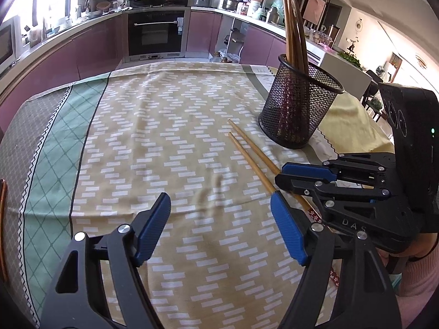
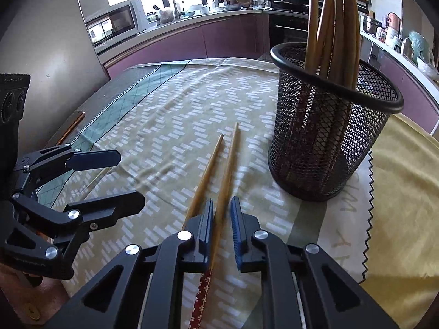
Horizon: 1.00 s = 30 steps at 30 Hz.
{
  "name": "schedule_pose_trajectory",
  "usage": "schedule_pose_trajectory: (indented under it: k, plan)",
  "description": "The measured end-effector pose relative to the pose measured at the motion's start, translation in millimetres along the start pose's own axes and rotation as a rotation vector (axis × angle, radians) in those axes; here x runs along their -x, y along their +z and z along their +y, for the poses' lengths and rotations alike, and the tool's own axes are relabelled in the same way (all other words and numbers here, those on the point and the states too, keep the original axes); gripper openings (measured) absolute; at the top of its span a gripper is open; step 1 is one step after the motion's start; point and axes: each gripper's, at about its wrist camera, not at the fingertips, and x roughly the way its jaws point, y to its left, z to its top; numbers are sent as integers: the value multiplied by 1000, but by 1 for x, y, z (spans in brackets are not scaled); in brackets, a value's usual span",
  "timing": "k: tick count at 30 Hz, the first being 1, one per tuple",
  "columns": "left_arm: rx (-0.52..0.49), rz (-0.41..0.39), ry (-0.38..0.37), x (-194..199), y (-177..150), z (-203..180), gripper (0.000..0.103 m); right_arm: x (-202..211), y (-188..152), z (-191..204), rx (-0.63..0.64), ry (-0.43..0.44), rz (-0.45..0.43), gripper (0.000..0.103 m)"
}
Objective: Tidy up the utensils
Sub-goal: 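Close the right gripper on a red-tipped chopstick while the left gripper grasps another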
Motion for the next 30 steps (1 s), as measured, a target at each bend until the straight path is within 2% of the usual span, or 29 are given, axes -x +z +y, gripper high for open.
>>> schedule_pose_trajectory:
  k: [3, 15, 20, 27, 30]
  plan:
    - [-9, 11, -15, -3, 1, -3, 70, 2, -2, -6, -38, 24, -5, 6]
    - [-61, 69, -69, -23, 5, -32, 57, 22, -17, -26, -119, 63, -30, 6]
    - [-120, 81, -36, -35, 7, -49, 53, 26, -23, -26, -110, 62, -25, 6]
    - [-170, 84, 21, -40, 10, -54, 23, 24, -26, -27, -109, 61, -16, 6]
    - [-170, 87, 12, -39, 10, -50, 16, 23, -27, -25, -101, 58, -17, 6]
